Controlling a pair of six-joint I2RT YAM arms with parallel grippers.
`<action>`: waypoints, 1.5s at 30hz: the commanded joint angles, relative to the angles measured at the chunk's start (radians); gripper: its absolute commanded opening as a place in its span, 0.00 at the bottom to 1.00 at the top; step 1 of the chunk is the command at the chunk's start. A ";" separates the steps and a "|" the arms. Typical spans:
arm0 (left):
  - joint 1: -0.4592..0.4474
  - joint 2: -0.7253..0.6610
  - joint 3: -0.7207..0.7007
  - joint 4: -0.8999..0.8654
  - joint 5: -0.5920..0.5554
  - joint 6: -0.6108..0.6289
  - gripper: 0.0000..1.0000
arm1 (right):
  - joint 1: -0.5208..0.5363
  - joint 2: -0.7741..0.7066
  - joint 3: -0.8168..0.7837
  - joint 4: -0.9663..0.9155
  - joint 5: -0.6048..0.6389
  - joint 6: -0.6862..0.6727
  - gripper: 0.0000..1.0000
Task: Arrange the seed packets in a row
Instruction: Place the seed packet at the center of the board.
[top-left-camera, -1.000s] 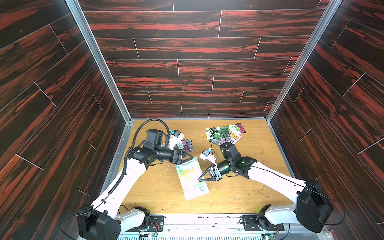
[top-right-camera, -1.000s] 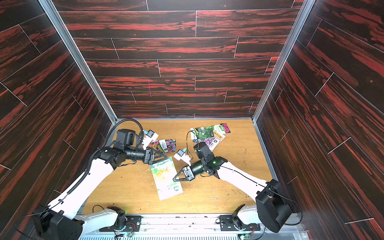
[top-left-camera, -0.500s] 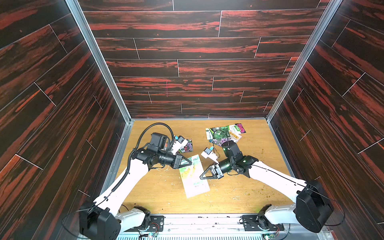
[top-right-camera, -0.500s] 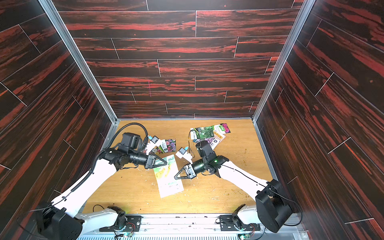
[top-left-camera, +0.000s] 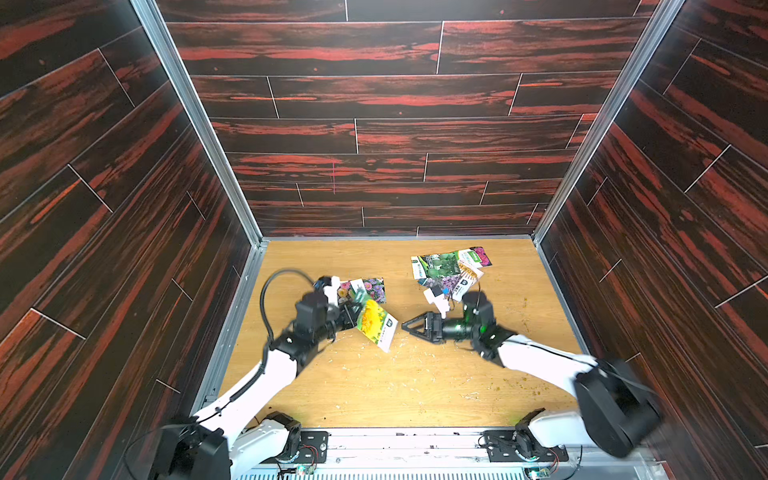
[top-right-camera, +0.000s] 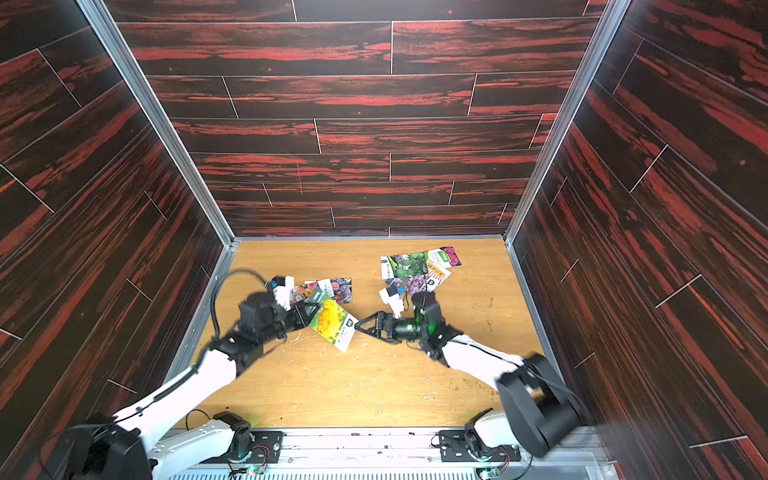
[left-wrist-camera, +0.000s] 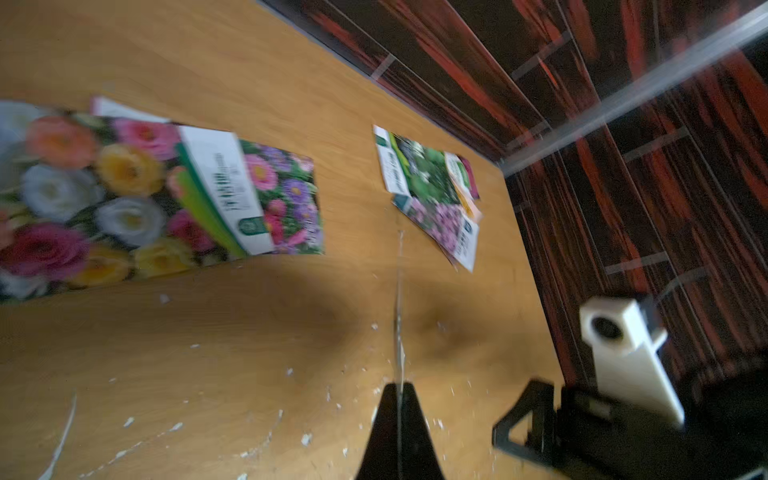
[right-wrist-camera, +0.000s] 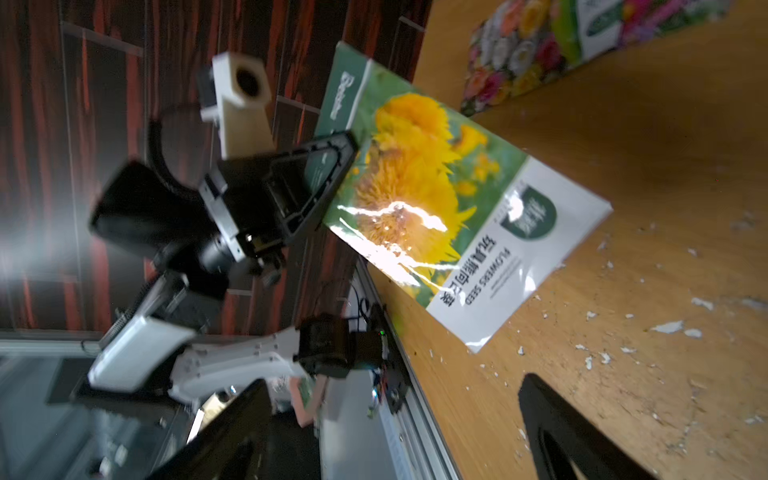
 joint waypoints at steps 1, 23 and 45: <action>-0.055 -0.023 -0.069 0.406 -0.324 -0.228 0.00 | 0.027 0.179 -0.067 0.639 0.152 0.406 0.92; -0.256 -0.123 -0.146 0.593 -0.719 0.036 0.00 | 0.283 0.527 0.277 0.967 0.551 0.571 0.85; -0.269 -0.122 -0.111 0.521 -0.756 0.085 0.00 | 0.317 0.606 0.440 0.963 0.506 0.581 0.40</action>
